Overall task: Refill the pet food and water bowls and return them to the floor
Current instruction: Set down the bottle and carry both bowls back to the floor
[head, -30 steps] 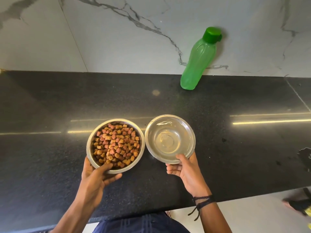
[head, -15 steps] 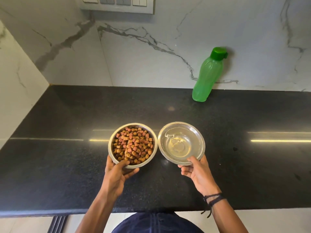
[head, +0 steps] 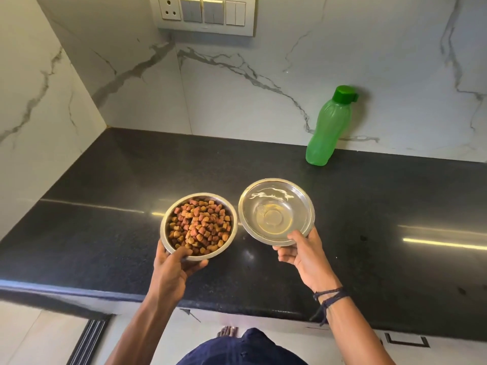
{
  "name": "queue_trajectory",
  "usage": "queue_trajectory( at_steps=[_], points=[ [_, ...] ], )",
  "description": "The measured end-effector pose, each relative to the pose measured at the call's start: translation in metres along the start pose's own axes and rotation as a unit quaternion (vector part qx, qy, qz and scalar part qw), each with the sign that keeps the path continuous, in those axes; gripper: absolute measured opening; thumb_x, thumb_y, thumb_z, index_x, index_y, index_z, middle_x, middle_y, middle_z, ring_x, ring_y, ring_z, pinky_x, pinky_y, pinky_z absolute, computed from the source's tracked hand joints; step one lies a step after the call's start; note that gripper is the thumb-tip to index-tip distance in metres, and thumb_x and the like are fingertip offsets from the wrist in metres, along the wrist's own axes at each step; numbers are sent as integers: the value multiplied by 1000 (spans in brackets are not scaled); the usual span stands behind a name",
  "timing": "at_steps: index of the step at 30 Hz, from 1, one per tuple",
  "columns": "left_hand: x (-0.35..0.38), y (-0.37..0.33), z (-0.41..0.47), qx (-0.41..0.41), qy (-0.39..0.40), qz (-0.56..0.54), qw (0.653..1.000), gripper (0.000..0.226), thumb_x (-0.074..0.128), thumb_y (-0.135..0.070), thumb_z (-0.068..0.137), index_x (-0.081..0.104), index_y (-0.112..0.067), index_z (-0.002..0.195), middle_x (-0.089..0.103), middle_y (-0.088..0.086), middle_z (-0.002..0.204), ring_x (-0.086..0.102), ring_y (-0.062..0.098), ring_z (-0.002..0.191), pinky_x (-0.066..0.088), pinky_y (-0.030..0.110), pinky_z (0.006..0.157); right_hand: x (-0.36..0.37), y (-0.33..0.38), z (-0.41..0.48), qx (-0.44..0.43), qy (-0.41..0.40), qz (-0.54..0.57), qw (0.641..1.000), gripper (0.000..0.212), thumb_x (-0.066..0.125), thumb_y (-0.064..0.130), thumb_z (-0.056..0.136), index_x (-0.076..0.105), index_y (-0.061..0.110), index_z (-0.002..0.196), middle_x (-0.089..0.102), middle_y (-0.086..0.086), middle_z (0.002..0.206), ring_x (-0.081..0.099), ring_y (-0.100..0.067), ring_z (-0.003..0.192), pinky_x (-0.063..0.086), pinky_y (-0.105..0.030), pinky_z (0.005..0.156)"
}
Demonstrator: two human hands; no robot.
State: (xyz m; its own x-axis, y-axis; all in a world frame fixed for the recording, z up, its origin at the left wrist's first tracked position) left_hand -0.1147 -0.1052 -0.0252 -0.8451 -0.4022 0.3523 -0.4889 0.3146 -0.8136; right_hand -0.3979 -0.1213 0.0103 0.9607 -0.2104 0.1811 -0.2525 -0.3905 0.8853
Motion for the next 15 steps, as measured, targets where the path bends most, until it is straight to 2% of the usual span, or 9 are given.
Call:
queue_trajectory(
  at_steps=[6, 11, 13, 15],
  points=[
    [-23, -14, -48, 44, -43, -28, 998, 60, 45, 11, 92, 42, -27, 138, 50, 6, 127, 60, 32, 105, 60, 31, 52, 13, 2, -16, 5, 47, -30, 998, 28, 47, 5, 97, 51, 26, 114, 68, -17, 68, 67, -23, 54, 55, -31, 49],
    [-52, -24, -90, 77, -74, -45, 993, 56, 43, 11, 92, 46, -31, 129, 54, 6, 118, 72, 26, 81, 61, 31, 54, 30, -3, -34, 15, 90, -51, 995, 28, 48, 2, 95, 53, 22, 113, 68, -20, 66, 65, -23, 51, 54, -29, 46],
    [-64, -26, -103, 84, -89, -54, 991, 56, 43, 11, 92, 49, -34, 124, 54, 6, 118, 68, 29, 87, 61, 32, 54, 39, -6, -42, 19, 104, -57, 993, 27, 48, 2, 95, 53, 22, 112, 68, -20, 65, 65, -24, 51, 54, -28, 46],
    [-82, -27, -117, 90, -109, -70, 988, 60, 42, 13, 91, 47, -33, 129, 53, 9, 122, 65, 34, 92, 60, 31, 51, 53, -10, -52, 24, 126, -65, 990, 26, 47, 1, 95, 53, 20, 111, 67, -19, 63, 65, -24, 51, 54, -28, 45]
  ],
)
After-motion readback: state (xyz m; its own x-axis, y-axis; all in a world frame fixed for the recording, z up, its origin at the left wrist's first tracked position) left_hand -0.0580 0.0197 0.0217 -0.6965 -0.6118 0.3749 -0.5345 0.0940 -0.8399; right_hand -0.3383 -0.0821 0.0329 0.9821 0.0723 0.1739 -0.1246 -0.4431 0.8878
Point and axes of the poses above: each hand's wrist, its own z-axis towards the middle knuckle, its own x-axis out of the palm, y = z × x, the point moved 6 cm from there along z, towards the middle knuckle
